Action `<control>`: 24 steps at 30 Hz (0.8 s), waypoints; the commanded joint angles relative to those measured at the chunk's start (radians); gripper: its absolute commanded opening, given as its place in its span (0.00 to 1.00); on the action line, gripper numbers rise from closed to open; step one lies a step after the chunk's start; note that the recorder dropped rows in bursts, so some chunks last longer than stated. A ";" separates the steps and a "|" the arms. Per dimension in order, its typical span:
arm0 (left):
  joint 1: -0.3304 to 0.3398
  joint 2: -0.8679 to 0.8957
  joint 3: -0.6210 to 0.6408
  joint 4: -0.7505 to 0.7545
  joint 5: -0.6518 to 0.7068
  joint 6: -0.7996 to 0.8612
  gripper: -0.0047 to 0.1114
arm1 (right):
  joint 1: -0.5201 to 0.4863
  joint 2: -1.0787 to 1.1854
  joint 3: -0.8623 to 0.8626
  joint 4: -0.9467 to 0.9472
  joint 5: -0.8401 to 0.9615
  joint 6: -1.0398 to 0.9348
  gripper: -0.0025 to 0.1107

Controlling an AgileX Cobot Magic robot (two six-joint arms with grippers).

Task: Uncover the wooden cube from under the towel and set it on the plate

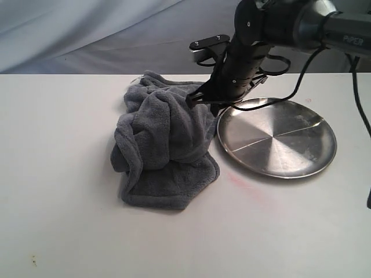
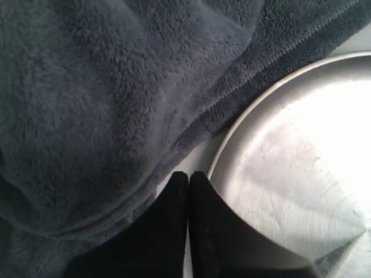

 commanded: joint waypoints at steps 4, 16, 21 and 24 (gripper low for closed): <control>-0.001 -0.002 0.004 0.001 -0.002 -0.002 0.05 | 0.010 0.027 -0.113 0.019 0.030 -0.002 0.02; -0.001 -0.002 0.004 0.001 -0.002 0.000 0.05 | 0.136 0.081 -0.255 0.026 -0.024 0.020 0.02; -0.001 -0.002 0.004 0.001 -0.002 0.000 0.05 | 0.167 0.105 -0.255 0.026 -0.075 0.047 0.02; -0.001 -0.002 0.004 0.001 -0.002 -0.003 0.05 | 0.201 0.128 -0.255 0.058 -0.068 0.049 0.02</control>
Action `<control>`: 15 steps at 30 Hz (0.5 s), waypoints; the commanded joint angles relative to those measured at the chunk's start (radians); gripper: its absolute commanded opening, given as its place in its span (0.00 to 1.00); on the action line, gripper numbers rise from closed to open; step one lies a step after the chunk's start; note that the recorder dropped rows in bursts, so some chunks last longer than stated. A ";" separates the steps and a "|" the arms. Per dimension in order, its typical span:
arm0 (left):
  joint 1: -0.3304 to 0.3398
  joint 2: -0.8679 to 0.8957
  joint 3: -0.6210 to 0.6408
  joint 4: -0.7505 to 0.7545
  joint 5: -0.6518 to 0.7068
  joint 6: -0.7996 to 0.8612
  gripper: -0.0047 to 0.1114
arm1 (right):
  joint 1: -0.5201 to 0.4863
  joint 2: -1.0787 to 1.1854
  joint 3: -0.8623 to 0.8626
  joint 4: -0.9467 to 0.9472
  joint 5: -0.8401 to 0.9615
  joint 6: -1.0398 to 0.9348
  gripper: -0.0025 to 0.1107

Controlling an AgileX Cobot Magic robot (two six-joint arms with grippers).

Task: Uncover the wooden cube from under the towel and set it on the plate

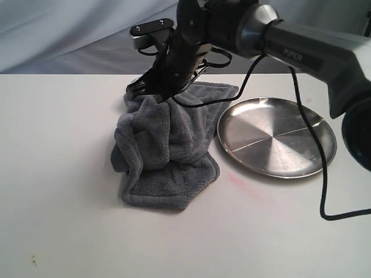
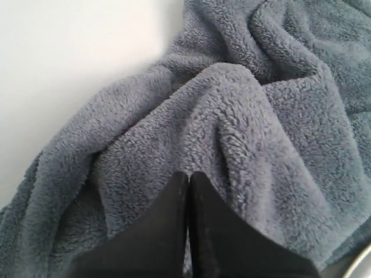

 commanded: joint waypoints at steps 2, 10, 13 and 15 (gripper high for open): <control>-0.001 -0.002 0.004 0.001 -0.002 -0.003 0.05 | 0.056 0.015 -0.008 0.062 0.037 -0.008 0.02; -0.001 -0.002 0.004 0.001 -0.002 -0.001 0.05 | 0.139 -0.024 0.079 0.072 0.253 -0.091 0.02; -0.001 -0.002 0.004 0.001 -0.002 -0.001 0.05 | 0.142 -0.056 0.156 0.072 0.243 -0.095 0.02; -0.001 -0.002 0.004 0.001 -0.002 -0.001 0.05 | 0.123 -0.102 0.233 0.045 0.213 -0.095 0.02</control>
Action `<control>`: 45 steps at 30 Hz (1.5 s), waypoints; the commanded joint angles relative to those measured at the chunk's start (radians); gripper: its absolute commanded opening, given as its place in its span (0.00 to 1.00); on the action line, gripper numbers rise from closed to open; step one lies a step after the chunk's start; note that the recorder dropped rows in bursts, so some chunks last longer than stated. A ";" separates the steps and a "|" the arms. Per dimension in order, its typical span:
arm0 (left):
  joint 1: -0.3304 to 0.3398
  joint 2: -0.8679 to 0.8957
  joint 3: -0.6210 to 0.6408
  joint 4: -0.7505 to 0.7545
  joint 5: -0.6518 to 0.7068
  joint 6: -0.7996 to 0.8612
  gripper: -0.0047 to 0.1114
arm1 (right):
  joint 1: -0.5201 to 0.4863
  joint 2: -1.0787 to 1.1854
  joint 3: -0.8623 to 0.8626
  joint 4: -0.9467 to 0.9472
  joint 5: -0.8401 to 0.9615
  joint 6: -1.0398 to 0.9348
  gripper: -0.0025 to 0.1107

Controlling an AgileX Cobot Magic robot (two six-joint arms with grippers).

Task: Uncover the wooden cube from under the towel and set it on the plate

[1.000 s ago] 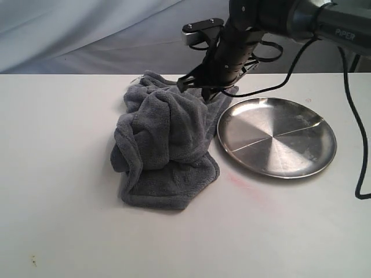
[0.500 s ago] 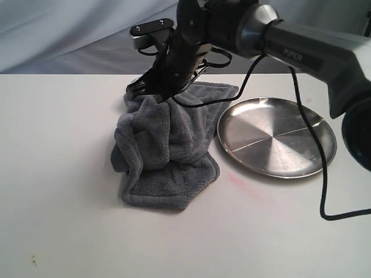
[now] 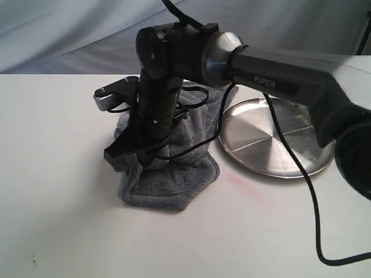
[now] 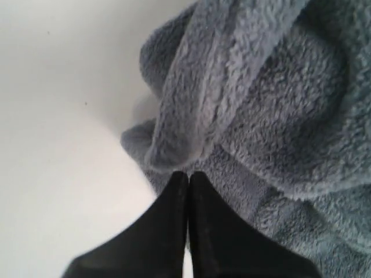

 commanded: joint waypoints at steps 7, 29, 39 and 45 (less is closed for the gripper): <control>-0.001 -0.002 0.004 0.001 -0.002 -0.003 0.05 | -0.169 -0.196 0.274 -0.028 -0.129 -0.008 0.02; -0.001 -0.002 0.004 0.001 -0.002 -0.003 0.05 | -0.267 0.051 -0.146 -0.070 -0.242 0.073 0.02; -0.001 -0.002 0.004 0.001 -0.002 -0.001 0.05 | -0.222 0.051 -0.146 -0.066 -0.271 0.063 0.02; -0.001 -0.002 0.004 0.001 -0.002 -0.001 0.05 | -0.182 0.051 -0.146 -0.066 -0.323 0.059 0.02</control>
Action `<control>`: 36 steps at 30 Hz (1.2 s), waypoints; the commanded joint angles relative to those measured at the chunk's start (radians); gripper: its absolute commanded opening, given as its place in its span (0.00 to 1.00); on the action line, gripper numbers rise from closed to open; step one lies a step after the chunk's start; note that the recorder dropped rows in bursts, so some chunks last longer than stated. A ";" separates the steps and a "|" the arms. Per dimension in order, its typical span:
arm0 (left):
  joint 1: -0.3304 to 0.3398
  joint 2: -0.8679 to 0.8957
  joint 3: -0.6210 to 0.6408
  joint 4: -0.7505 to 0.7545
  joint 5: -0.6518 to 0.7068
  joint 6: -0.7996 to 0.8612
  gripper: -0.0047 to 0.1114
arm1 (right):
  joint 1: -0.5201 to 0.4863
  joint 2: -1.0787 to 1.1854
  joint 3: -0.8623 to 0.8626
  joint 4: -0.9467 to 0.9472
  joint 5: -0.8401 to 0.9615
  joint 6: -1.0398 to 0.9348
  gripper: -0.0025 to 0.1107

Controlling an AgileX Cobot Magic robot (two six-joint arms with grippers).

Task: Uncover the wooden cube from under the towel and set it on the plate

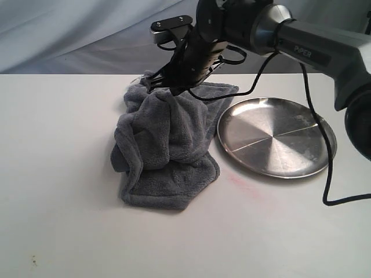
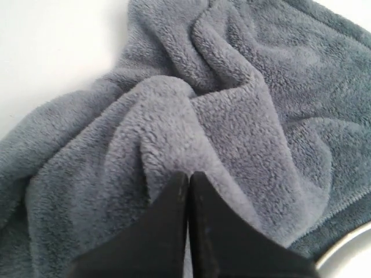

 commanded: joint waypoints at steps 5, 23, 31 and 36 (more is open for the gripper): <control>-0.001 -0.002 0.004 0.001 -0.002 -0.003 0.05 | 0.066 -0.001 -0.007 0.006 -0.079 -0.010 0.02; -0.001 -0.002 0.004 0.001 -0.002 0.000 0.05 | 0.175 -0.004 -0.001 0.085 0.241 -0.080 0.02; -0.001 -0.002 0.004 0.001 -0.002 -0.003 0.05 | 0.173 -0.103 0.151 0.047 0.229 -0.086 0.02; -0.001 -0.002 0.004 0.001 -0.002 -0.003 0.05 | 0.129 -0.187 0.339 0.014 0.137 -0.086 0.02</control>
